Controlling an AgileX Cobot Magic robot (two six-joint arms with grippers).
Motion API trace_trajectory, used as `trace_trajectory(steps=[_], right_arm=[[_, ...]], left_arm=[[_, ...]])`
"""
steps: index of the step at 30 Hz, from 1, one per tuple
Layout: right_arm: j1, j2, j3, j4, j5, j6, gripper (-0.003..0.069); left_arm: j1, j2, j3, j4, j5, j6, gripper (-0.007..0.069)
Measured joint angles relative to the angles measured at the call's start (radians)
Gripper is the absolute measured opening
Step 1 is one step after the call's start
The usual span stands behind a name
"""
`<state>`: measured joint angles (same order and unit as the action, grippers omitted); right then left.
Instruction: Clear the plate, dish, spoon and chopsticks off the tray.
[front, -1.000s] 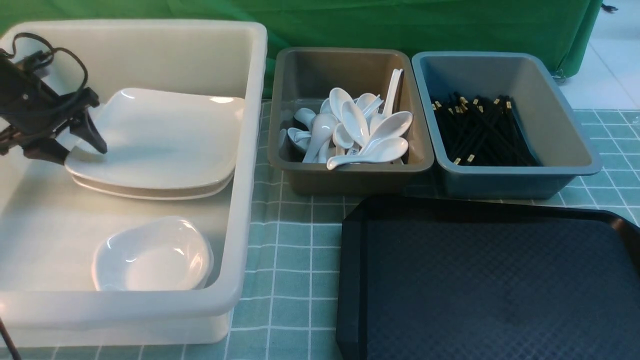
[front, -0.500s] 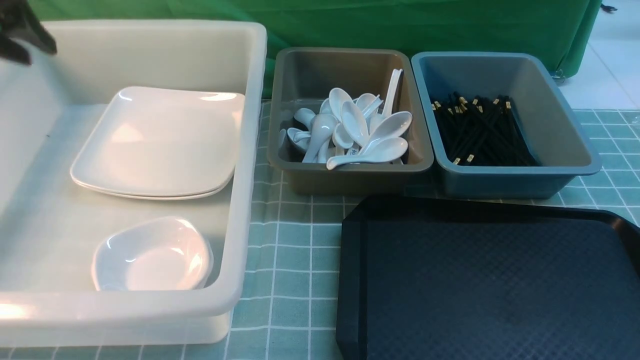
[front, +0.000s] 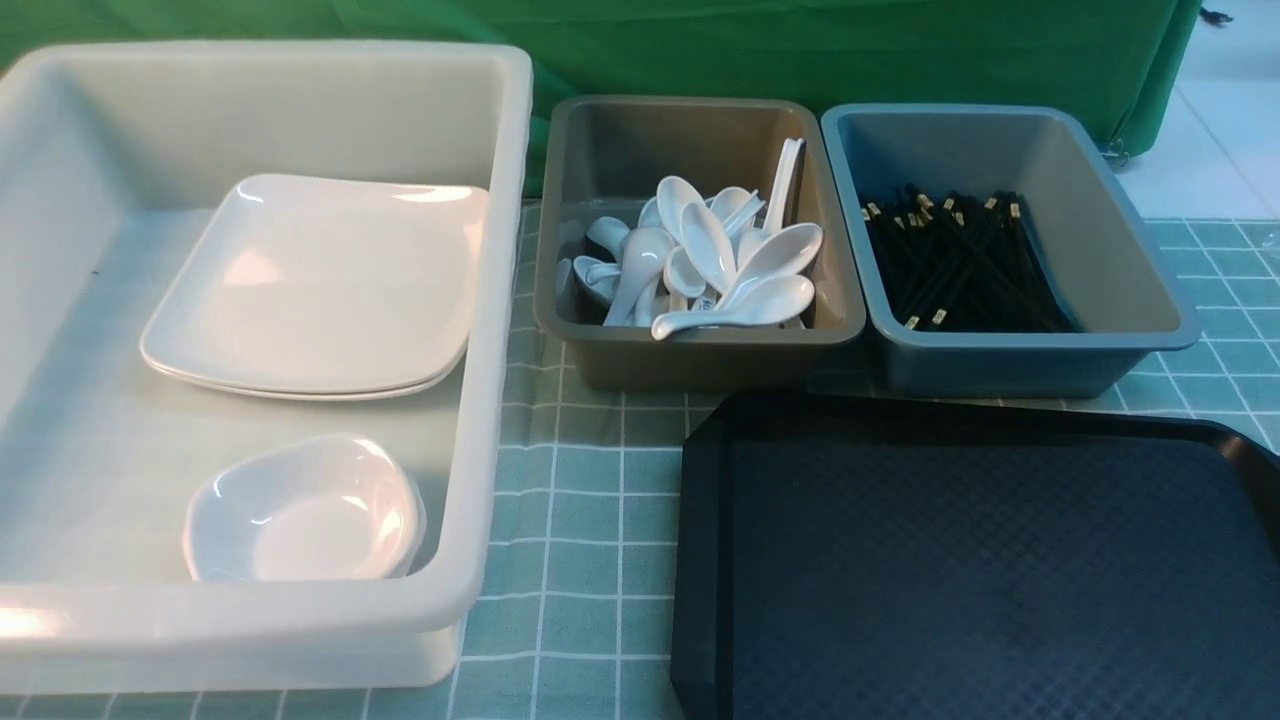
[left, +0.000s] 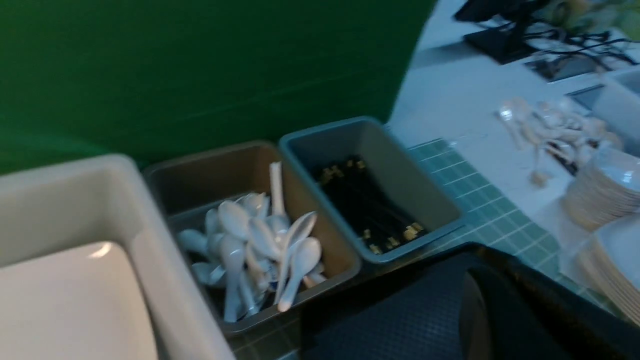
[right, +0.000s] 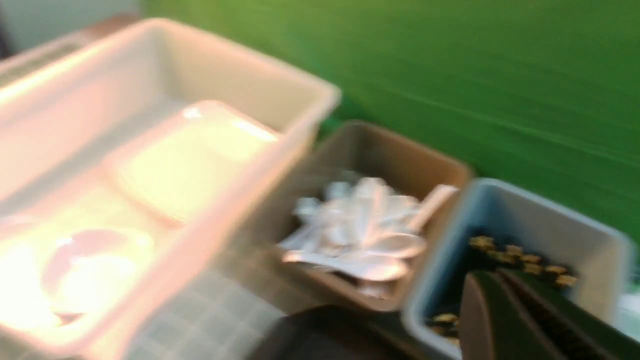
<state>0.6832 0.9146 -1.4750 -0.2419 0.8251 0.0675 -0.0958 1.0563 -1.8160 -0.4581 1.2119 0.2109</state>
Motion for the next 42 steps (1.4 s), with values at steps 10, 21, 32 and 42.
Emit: trace_trajectory(steps=[10,21,32,42], right_arm=[[0.011,-0.523,0.511,-0.306,-0.251,0.272,0.0022],[0.012,-0.854,0.809,-0.331,-0.570,0.289,0.0067],[0.012,-0.855,0.811,-0.331,-0.580,0.290,0.0120],[0.013,-0.855,0.811,-0.331,-0.572,0.290,0.0139]], left_arm=[[-0.053,-0.468,0.458,0.031,-0.077,0.000,0.0001],[-0.053,-0.931,1.205,-0.062,-0.575,-0.004,0.0008],[-0.053,-0.989,1.317,-0.085,-0.719,0.007,0.0010],[-0.053,-0.989,1.322,-0.082,-0.716,0.009,0.0010]])
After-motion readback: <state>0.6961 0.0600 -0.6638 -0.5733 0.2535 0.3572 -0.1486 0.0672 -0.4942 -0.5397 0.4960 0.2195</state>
